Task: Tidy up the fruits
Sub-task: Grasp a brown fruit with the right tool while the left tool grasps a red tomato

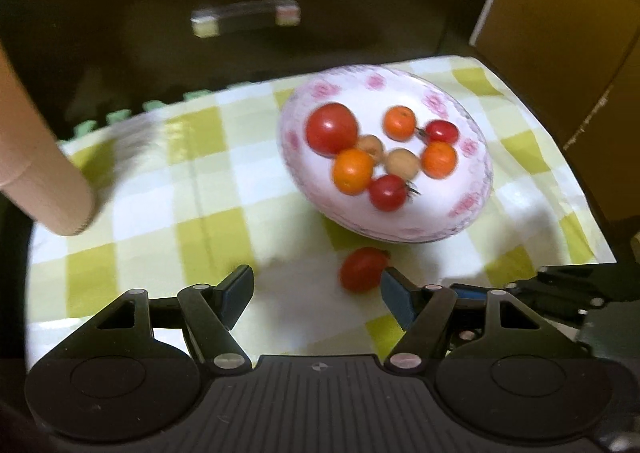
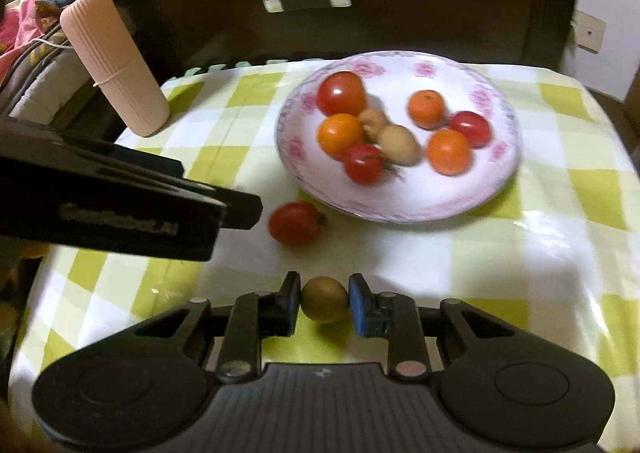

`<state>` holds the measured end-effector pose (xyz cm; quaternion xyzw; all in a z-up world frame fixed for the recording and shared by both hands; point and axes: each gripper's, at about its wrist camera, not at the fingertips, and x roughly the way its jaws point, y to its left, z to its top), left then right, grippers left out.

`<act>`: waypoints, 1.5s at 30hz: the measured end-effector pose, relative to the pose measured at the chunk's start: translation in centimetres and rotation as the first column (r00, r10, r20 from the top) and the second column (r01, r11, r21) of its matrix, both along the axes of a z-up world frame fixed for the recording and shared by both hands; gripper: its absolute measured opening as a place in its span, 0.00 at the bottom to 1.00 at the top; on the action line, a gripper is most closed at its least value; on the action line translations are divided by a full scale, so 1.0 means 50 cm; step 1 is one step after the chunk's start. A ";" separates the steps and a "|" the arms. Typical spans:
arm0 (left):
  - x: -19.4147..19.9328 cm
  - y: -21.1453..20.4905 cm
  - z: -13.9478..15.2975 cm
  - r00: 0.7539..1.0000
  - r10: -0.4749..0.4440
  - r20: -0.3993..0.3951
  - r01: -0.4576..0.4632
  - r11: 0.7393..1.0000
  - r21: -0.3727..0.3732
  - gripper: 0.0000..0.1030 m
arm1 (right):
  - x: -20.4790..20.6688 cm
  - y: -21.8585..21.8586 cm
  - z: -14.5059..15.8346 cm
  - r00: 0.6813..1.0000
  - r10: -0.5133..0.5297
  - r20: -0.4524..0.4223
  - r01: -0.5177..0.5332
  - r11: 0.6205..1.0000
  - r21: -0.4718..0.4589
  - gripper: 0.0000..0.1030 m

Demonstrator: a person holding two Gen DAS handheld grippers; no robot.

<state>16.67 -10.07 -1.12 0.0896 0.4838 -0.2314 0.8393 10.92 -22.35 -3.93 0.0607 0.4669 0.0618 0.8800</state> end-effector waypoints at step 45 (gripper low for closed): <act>-0.156 0.001 -0.074 0.993 -0.097 -0.061 0.102 0.991 0.088 0.48 | -0.103 -0.033 -0.014 1.000 0.001 -0.029 -0.003 0.998 -0.055 0.25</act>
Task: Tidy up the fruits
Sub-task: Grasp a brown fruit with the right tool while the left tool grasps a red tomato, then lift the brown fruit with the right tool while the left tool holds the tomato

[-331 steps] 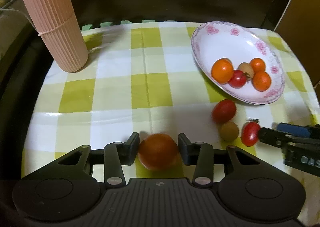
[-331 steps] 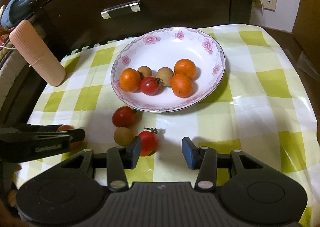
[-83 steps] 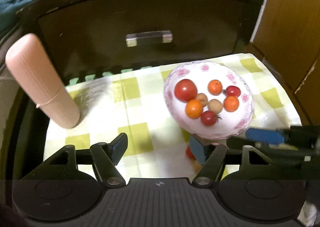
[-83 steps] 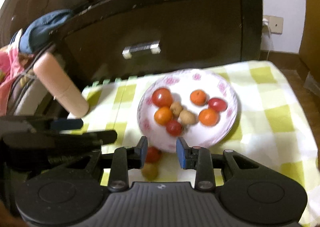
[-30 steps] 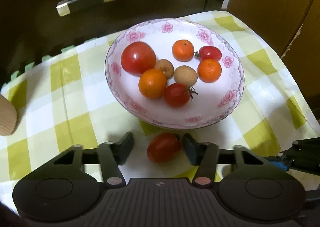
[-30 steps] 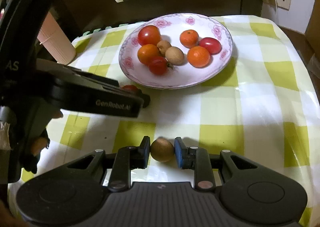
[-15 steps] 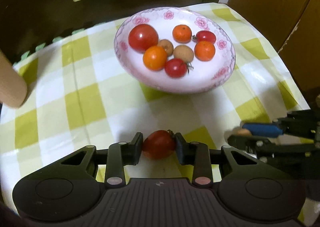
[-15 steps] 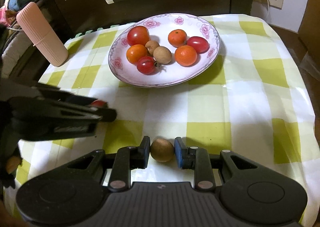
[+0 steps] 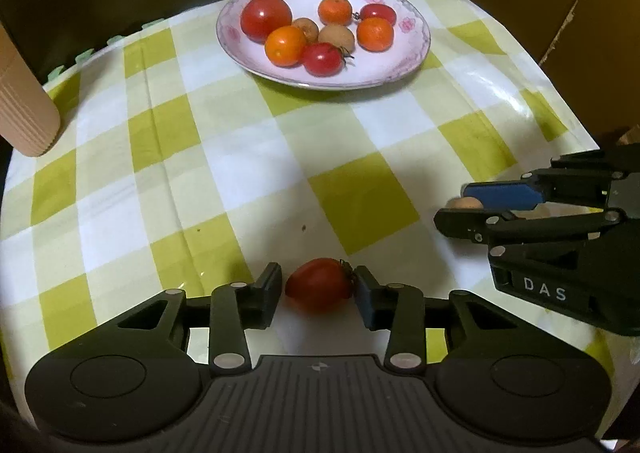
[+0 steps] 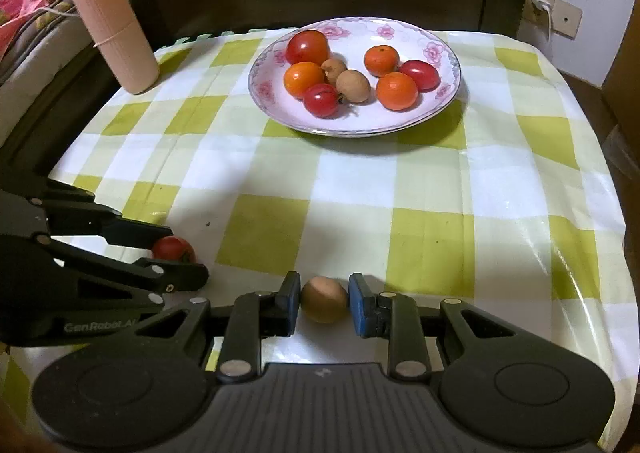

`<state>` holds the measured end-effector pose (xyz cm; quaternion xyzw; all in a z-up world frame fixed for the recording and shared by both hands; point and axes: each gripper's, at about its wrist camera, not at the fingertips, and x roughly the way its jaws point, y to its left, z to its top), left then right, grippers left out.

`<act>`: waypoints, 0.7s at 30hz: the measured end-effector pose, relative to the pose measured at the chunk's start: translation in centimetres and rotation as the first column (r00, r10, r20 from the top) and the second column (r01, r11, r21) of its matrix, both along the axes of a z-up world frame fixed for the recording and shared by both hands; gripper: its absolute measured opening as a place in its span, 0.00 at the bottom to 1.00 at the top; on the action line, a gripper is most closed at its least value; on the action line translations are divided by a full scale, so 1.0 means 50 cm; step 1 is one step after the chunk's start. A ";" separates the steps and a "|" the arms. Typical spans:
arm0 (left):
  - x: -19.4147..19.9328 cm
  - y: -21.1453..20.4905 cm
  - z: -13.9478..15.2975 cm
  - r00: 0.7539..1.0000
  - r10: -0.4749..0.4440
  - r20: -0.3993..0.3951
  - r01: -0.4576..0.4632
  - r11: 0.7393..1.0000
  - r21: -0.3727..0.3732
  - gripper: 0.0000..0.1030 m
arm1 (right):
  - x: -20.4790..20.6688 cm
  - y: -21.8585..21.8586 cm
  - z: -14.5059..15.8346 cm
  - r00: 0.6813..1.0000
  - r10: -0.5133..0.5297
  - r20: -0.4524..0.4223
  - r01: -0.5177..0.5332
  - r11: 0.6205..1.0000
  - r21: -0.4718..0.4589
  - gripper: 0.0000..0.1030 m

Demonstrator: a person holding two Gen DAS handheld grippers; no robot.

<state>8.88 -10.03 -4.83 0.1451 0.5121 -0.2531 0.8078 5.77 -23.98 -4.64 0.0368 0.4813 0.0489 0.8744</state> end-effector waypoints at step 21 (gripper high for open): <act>0.008 0.015 0.022 0.999 -0.045 0.000 0.045 0.999 -0.022 0.69 | -0.048 -0.059 0.035 0.999 -0.027 0.022 0.025 0.996 0.084 0.41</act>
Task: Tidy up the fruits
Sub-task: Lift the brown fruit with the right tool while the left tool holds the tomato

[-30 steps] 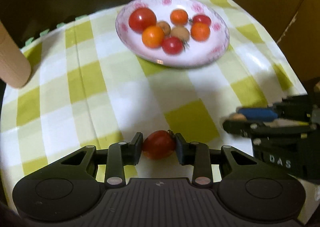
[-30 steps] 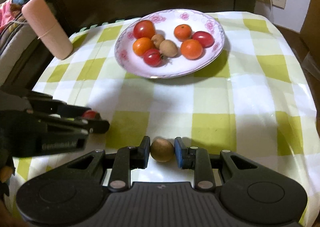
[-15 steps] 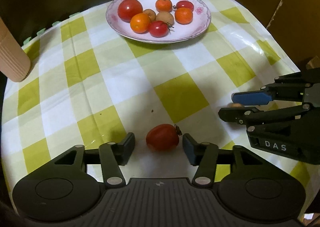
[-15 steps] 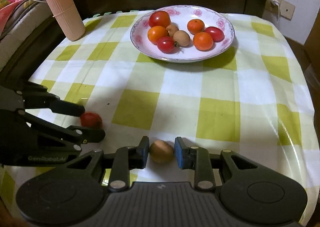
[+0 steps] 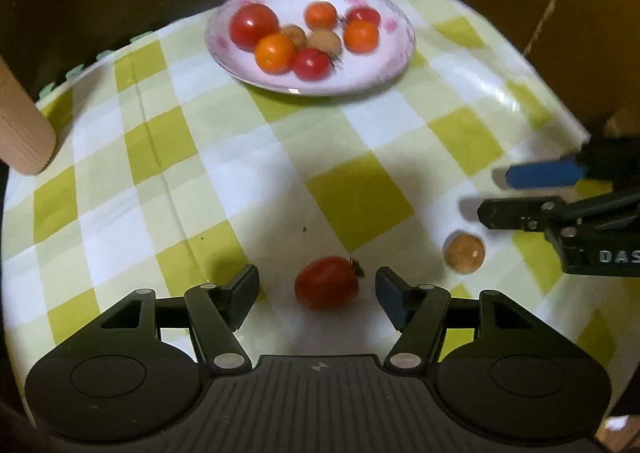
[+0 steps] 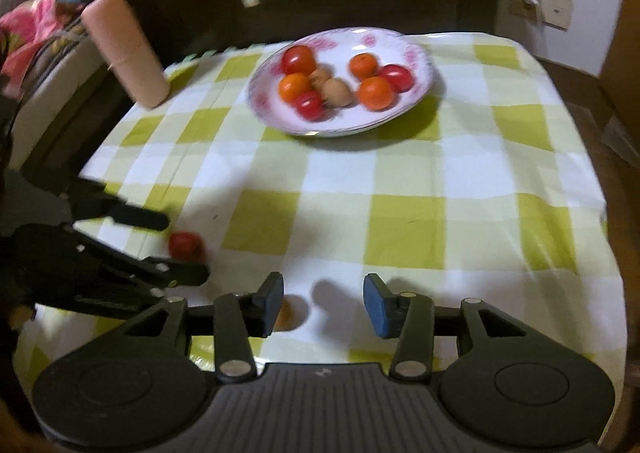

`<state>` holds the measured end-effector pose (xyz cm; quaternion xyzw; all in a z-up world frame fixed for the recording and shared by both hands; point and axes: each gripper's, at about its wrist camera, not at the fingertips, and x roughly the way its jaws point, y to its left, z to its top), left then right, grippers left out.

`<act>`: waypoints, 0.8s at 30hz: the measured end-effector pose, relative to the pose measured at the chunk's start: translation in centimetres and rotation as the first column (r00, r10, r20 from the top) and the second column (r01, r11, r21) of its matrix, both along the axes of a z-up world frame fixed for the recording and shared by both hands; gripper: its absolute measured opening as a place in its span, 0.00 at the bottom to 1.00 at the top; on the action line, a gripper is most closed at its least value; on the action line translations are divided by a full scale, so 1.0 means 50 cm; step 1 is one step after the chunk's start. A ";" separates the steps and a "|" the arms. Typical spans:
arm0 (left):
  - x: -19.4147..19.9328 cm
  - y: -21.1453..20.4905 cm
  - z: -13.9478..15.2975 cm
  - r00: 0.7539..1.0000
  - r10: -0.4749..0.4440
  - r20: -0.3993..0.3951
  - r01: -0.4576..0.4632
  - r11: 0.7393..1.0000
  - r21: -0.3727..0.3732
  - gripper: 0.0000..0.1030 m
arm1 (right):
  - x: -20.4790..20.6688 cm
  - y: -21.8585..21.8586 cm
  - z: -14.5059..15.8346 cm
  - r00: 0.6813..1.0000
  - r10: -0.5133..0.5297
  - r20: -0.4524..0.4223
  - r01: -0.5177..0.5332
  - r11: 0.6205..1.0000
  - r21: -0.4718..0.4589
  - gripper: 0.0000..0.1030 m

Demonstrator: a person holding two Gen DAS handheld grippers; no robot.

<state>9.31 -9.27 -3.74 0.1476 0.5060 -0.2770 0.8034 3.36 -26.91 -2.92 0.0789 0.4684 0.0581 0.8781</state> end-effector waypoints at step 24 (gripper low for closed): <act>-0.012 -0.025 -0.028 0.998 -0.046 0.042 0.042 0.996 0.081 0.72 | 0.006 0.072 -0.037 0.990 0.127 -0.060 -0.129 0.991 -0.029 0.41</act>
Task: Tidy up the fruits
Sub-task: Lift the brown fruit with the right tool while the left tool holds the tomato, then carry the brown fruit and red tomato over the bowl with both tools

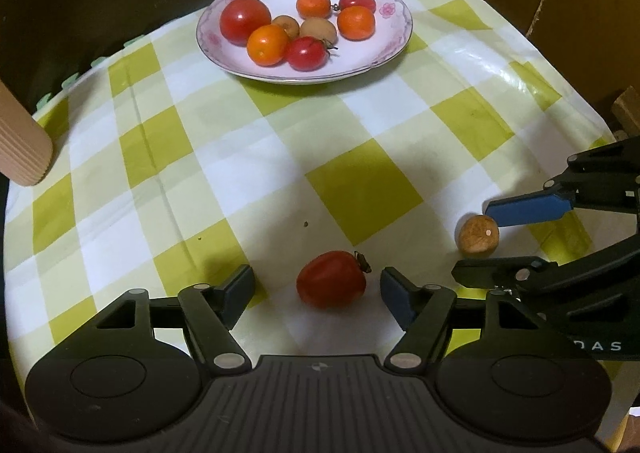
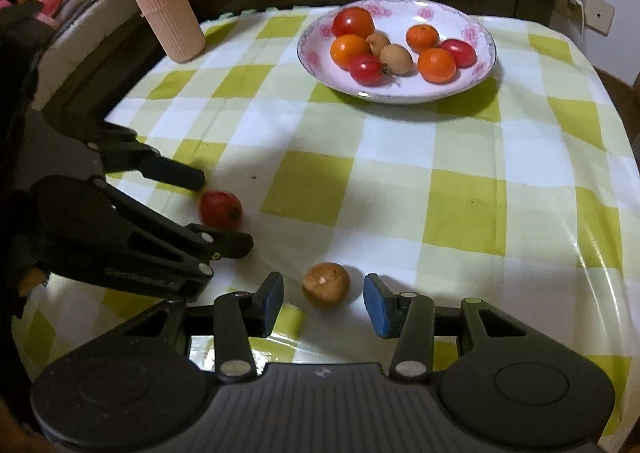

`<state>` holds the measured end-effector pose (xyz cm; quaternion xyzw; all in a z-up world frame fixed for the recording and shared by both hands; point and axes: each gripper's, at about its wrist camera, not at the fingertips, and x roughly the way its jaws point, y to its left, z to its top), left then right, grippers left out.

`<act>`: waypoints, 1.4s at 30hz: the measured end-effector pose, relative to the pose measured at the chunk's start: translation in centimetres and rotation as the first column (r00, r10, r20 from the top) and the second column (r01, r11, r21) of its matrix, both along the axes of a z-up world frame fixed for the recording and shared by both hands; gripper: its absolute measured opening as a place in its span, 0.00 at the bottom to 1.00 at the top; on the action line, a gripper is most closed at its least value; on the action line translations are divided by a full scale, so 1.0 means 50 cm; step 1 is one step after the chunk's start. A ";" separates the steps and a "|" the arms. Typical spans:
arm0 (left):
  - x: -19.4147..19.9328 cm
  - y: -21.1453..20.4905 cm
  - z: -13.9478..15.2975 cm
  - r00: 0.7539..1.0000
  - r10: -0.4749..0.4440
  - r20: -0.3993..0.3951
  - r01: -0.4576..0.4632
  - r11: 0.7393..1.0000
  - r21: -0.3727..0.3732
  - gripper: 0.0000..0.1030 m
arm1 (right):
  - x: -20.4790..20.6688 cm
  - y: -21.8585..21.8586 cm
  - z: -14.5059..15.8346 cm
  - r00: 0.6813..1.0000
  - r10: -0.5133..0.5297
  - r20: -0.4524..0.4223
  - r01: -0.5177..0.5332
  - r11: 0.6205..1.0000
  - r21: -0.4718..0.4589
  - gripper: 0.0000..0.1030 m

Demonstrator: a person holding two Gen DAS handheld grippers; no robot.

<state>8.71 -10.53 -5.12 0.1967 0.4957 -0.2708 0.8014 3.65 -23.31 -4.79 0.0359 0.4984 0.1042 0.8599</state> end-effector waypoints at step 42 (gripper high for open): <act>-0.001 0.014 0.024 1.000 0.010 -0.009 -0.010 1.000 0.002 0.41 | 0.018 -0.004 0.023 0.998 -0.056 0.035 0.056 0.998 0.008 0.25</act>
